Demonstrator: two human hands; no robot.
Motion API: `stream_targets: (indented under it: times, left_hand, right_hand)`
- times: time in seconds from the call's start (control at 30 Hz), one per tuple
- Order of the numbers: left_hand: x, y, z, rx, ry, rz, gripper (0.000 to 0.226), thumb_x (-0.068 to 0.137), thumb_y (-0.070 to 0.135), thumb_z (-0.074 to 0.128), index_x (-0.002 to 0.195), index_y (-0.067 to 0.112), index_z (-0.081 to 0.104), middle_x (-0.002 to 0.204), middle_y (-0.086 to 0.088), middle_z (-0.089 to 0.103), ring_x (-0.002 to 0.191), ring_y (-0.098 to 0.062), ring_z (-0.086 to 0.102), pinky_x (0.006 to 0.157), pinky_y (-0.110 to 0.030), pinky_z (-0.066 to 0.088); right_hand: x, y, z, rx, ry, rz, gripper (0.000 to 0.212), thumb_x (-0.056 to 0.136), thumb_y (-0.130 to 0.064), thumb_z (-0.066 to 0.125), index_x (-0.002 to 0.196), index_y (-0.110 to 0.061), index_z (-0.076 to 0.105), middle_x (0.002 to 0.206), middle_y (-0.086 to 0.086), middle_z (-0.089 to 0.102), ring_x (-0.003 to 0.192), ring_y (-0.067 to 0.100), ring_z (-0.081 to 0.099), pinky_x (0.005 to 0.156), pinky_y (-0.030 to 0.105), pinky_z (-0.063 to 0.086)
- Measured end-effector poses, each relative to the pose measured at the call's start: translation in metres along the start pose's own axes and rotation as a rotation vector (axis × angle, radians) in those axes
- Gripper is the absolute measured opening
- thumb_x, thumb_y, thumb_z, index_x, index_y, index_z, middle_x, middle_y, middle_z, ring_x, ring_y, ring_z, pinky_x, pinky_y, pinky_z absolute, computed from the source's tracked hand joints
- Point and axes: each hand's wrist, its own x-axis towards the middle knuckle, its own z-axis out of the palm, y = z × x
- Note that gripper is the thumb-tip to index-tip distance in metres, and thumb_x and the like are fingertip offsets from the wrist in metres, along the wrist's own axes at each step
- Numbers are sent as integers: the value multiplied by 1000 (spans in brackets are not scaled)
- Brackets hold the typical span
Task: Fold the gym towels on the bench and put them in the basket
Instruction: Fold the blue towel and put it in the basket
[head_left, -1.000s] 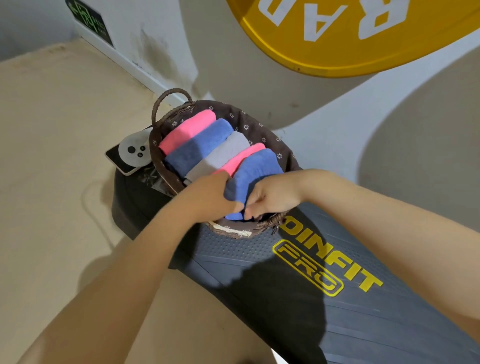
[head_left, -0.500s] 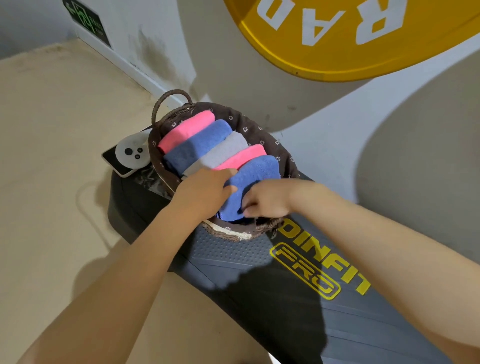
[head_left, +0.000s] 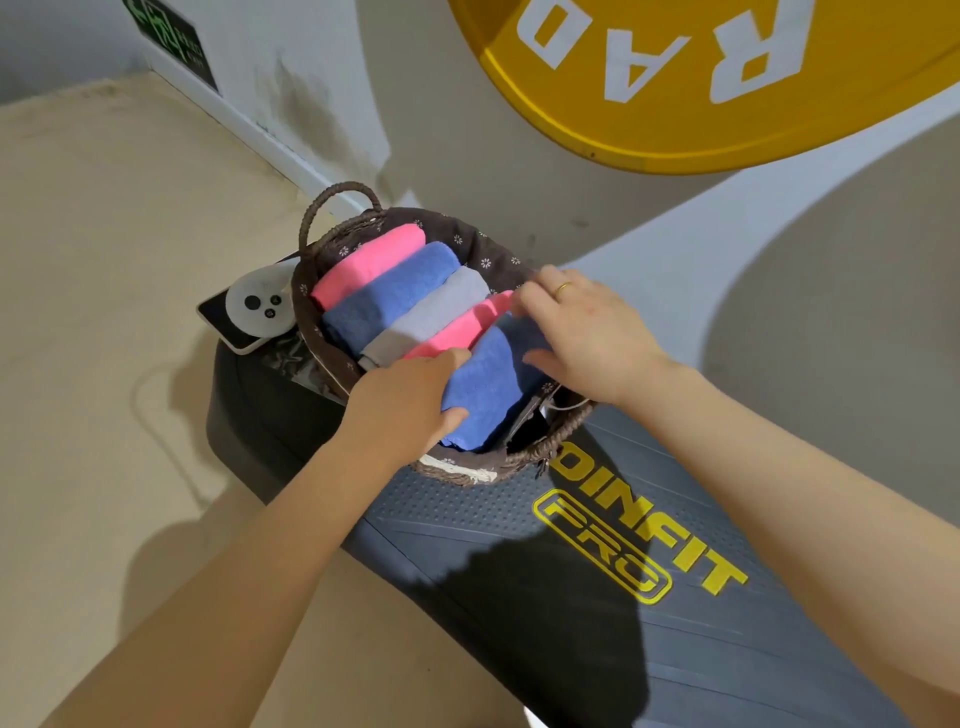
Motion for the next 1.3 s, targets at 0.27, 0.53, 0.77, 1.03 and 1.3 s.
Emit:
stream_targets:
  times: [0.27, 0.53, 0.77, 1.03, 1.3]
  left_hand:
    - [2, 0, -11, -70, -163, 13, 34, 95, 39, 43, 128, 31, 49, 101, -5, 61, 100, -25, 57, 76, -33, 44]
    - [33, -7, -8, 144, 55, -127, 43, 94, 47, 42, 111, 9, 52, 109, -10, 57, 103, -28, 54, 70, -34, 39]
    - [19, -21, -9, -122, 130, -121, 20, 93, 34, 48, 86, 17, 42, 83, -5, 51, 87, -28, 55, 63, -32, 35]
    - [15, -15, -2, -135, 82, -171, 59, 74, 69, 53, 95, 13, 48, 95, 0, 53, 85, -19, 53, 67, -27, 37]
    - [20, -4, 0, 94, -28, -207, 66, 83, 53, 57, 123, 5, 36, 116, -10, 54, 102, -24, 57, 80, -32, 46]
  right_hand:
    - [26, -8, 14, -229, -73, -250, 35, 82, 0, 56, 116, -10, 58, 120, 12, 61, 107, 31, 59, 92, 39, 42]
    - [22, -12, 23, -77, -368, -57, 65, 80, -37, 64, 136, -22, 35, 138, 2, 43, 128, 25, 38, 107, 42, 29]
    - [26, -17, 13, -222, -373, -83, 54, 85, -48, 58, 130, -24, 41, 128, 1, 55, 124, 26, 41, 103, 40, 29]
    - [25, -22, 13, -167, -231, 13, 119, 73, -45, 72, 147, -25, -18, 157, 5, -21, 147, 24, -11, 118, 47, 5]
    - [39, -11, 32, -147, -378, 58, 88, 89, -53, 48, 149, -28, -12, 160, 0, -8, 148, 21, 2, 118, 45, 3]
